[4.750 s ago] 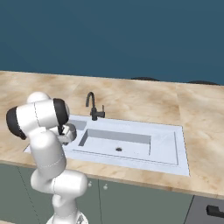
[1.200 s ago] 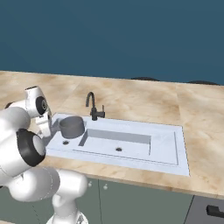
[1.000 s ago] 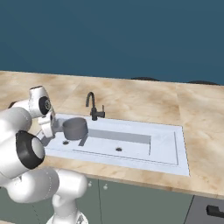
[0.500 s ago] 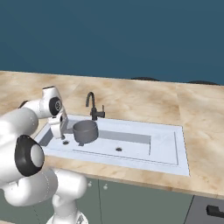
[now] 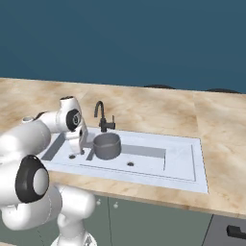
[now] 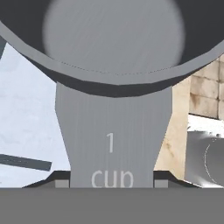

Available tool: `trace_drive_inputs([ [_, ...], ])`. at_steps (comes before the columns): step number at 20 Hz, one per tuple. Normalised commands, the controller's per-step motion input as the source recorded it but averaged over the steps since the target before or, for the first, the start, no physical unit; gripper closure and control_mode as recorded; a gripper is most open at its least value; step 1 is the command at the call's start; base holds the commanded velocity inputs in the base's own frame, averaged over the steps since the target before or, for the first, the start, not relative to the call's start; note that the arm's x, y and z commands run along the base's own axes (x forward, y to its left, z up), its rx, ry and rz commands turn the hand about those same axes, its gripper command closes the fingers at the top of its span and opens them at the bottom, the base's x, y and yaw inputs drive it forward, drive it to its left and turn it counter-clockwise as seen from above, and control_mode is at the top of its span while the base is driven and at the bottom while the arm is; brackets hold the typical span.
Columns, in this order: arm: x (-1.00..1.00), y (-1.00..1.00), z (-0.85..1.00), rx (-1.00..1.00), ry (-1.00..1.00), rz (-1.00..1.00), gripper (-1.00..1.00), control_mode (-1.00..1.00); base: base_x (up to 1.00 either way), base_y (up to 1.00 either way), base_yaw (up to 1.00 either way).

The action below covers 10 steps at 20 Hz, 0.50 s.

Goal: Move any existing items from the left basin to the right basin for drying. Then move the mug from the counter to the left basin of the sink for washing.

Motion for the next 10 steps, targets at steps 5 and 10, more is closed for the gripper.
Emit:
trace_drive_inputs([
  [5,0.17,-0.35,-0.04,0.0,-0.05,-0.04,1.0,-1.0,0.0,0.0,0.0],
  [10,0.2,-0.4,-0.13,0.02,-0.02,-0.02,1.0,-1.0,0.0,0.0,0.0],
])
